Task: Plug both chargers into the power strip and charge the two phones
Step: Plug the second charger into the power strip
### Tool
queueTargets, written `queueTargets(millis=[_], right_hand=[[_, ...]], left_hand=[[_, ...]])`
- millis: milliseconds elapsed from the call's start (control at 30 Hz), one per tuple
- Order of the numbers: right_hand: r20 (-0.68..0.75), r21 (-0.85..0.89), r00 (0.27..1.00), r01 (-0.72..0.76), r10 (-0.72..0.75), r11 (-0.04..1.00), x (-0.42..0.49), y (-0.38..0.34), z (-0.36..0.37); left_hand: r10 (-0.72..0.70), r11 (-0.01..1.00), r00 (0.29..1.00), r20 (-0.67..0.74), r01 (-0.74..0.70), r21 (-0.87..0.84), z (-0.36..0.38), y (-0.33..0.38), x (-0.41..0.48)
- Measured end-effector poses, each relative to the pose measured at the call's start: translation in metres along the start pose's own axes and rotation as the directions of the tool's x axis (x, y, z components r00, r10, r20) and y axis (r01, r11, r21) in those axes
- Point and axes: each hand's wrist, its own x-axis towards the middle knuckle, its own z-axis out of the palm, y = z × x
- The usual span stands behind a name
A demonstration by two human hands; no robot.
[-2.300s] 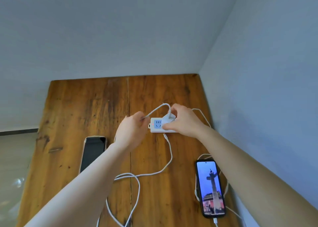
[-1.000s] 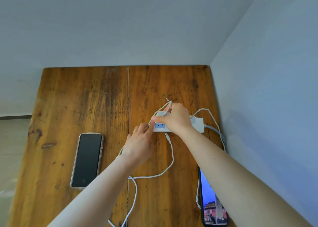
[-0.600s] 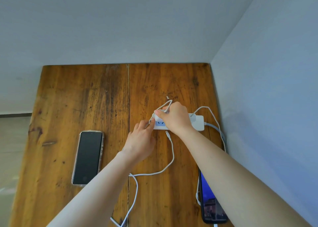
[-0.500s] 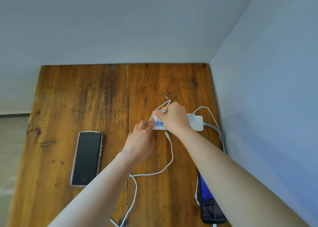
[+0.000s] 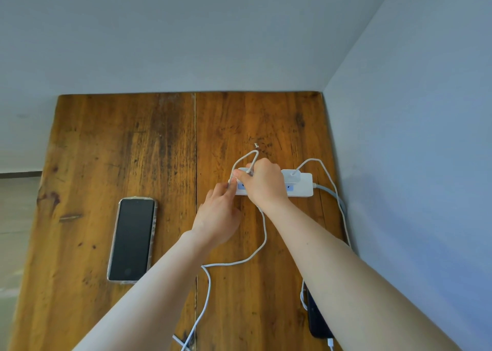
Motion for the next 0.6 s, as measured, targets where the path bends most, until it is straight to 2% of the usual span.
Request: queueTargets(millis=[167, 300, 400, 500, 600], right_hand=[[-0.112, 0.116, 0.992, 0.066, -0.053, 0.991, -0.023, 0.007, 0.011], [-0.193, 0.187, 0.981, 0.060, -0.023, 0.980, -0.057, 0.029, 0.033], [-0.193, 0.128, 0.978, -0.058, 0.082, 0.990, -0.069, 0.047, 0.044], [-0.173, -0.007, 0.974, -0.149, 0.146, 0.989, -0.064, 0.056, 0.047], [-0.151, -0.042, 0.976, -0.166, 0.158, 0.985, -0.057, 0.059, 0.046]], left_hand=[[-0.031, 0.999, 0.999, 0.037, 0.030, 0.020, -0.005, -0.007, -0.014], [-0.083, 0.991, 0.981, -0.174, 0.062, -0.123, -0.003, -0.030, -0.039], [-0.223, 0.962, 0.932, -0.287, 0.163, -0.217, 0.002, -0.054, -0.062], [-0.325, 0.942, 0.876, -0.357, 0.267, -0.203, 0.007, -0.078, -0.080], [-0.456, 0.890, 0.789, -0.411, 0.404, -0.211, 0.005, -0.097, -0.087]])
